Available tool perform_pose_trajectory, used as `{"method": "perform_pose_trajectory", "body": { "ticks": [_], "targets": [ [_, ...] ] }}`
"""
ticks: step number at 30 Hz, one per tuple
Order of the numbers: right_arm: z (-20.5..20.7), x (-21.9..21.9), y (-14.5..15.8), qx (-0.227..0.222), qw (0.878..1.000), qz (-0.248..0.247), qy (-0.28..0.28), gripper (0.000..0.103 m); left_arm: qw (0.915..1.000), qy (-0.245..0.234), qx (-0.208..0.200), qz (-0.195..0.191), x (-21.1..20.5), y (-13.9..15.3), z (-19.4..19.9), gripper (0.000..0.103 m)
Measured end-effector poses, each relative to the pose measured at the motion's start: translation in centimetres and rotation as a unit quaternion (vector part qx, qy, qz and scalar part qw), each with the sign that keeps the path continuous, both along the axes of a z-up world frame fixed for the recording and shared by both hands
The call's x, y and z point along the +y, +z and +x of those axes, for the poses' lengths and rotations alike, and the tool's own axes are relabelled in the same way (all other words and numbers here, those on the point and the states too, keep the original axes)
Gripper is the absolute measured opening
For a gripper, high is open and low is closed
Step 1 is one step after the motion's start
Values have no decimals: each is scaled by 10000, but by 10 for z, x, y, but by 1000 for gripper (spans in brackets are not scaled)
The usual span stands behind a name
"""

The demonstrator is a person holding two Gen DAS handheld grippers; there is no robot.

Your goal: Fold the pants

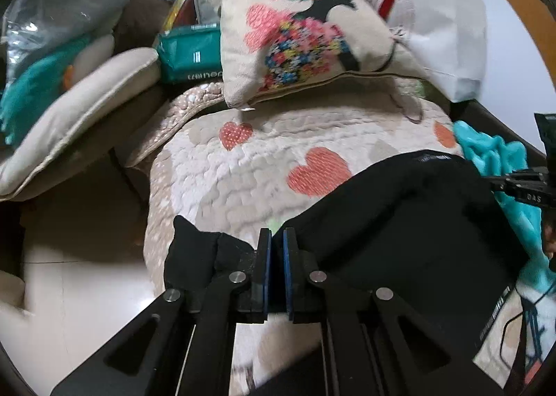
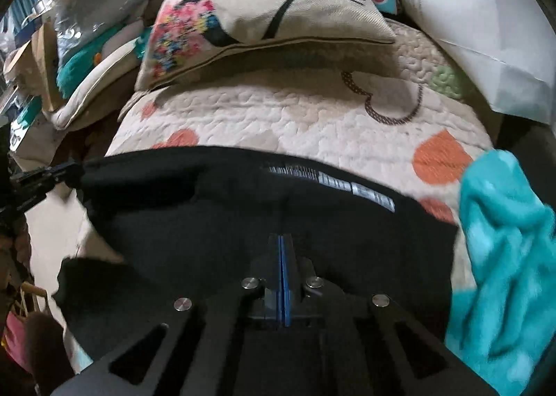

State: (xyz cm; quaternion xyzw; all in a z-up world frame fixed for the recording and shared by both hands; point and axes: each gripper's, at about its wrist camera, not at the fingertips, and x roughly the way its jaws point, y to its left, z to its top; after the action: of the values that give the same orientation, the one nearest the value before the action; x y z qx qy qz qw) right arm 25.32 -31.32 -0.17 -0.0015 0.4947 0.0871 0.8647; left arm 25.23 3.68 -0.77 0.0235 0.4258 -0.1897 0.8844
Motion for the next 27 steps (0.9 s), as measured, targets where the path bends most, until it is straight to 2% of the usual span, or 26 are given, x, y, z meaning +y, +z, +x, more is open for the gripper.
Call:
{"method": "perform_pose_trajectory", "body": {
  "ticks": [3, 4, 5, 7, 9, 11, 13, 18, 21, 23, 25, 27],
  "targets": [
    [-16, -1, 8, -53, 9998, -138, -100, 3, 9999, 1, -151, 1, 1, 9, -26, 6],
    [-16, -3, 9, -44, 9998, -92, -153, 20, 9998, 28, -188, 0, 3, 11, -33, 6],
    [-15, -6, 10, -36, 9997, -28, -256, 56, 9997, 55, -223, 11, 3, 12, -39, 6],
    [-10, -12, 13, -154, 9984, 85, -535, 97, 9996, 94, -261, 45, 2, 10, -46, 6],
    [2, -18, 13, -215, 9963, 321, -762, 96, 9995, 131, -288, 82, 0, 5, -51, 6],
    [20, -22, 7, -46, 9938, 532, -971, 87, 9994, 144, -317, 71, 0, 0, -55, 6],
    [38, -25, 0, 110, 9913, 520, -1201, 81, 9993, 150, -344, 52, 0, -6, -58, 6],
    [92, -23, -24, 475, 9847, 82, -1672, 78, 9992, 124, -386, 38, 2, -19, -58, 6],
    [121, -22, -51, 1118, 9706, -427, -2088, 78, 9990, 109, -431, 10, 5, -23, -57, 6],
    [131, -24, -69, 1466, 9581, -528, -2402, 78, 9990, 117, -423, -68, 6, -25, -56, 6],
    [133, -20, -77, 1536, 9537, -661, -2500, 78, 9990, 122, -407, -137, 7, -28, -55, 6],
    [132, -11, -73, 1376, 9596, -705, -2352, 61, 9989, 122, -452, -100, 7, -29, -55, 6]
  ]
}}
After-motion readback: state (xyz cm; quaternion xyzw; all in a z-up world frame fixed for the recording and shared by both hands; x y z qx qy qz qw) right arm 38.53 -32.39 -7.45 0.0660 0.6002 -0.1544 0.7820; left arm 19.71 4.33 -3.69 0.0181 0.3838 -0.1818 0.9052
